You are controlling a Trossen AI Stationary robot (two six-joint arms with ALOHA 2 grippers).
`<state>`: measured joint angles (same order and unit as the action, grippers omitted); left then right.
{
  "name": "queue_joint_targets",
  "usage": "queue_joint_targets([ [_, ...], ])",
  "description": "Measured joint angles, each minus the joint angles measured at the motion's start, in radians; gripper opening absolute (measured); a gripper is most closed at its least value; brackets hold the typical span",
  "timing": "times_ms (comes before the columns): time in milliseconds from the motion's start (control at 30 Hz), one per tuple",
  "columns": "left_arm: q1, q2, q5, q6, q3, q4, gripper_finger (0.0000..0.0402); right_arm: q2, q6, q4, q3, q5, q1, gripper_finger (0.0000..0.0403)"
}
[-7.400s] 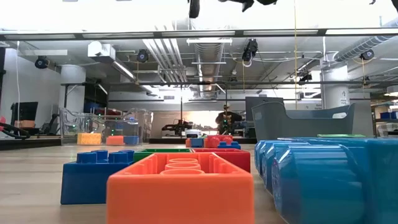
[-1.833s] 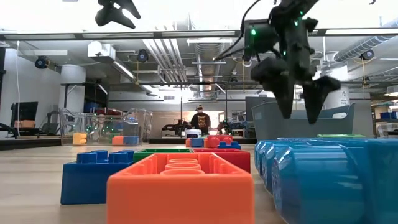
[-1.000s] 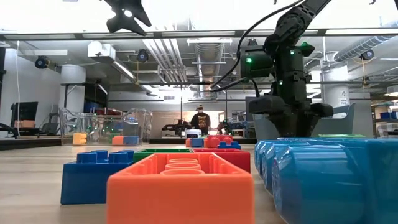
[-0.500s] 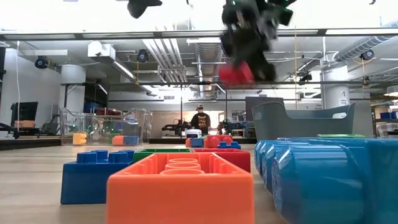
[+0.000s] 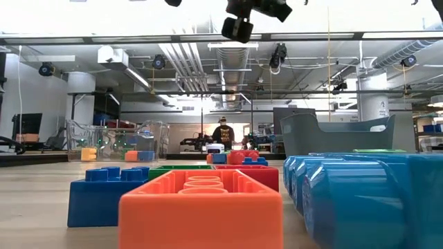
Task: Sort blocks by size
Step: Put the small red game piece into the transparent bin
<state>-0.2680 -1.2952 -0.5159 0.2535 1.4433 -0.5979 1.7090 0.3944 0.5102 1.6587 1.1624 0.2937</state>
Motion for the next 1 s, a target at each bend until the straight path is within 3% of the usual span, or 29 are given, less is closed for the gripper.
queue_joint_targets([
  [367, 0.006, -0.048, -0.102, -0.002, 0.0, 0.046, 0.0201, 0.082, -0.002, 0.0, 0.132, 0.043, -0.001, 0.0132],
  [733, 0.02, -0.078, -0.125, -0.003, 0.0, 0.05, 0.0199, 0.12, 0.001, -0.005, 0.214, 0.051, 0.001, 0.0132],
  [1000, 0.029, -0.078, -0.12, -0.002, 0.0, 0.057, 0.0139, 0.12, -0.001, -0.007, 0.214, 0.053, 0.001, 0.0132],
])
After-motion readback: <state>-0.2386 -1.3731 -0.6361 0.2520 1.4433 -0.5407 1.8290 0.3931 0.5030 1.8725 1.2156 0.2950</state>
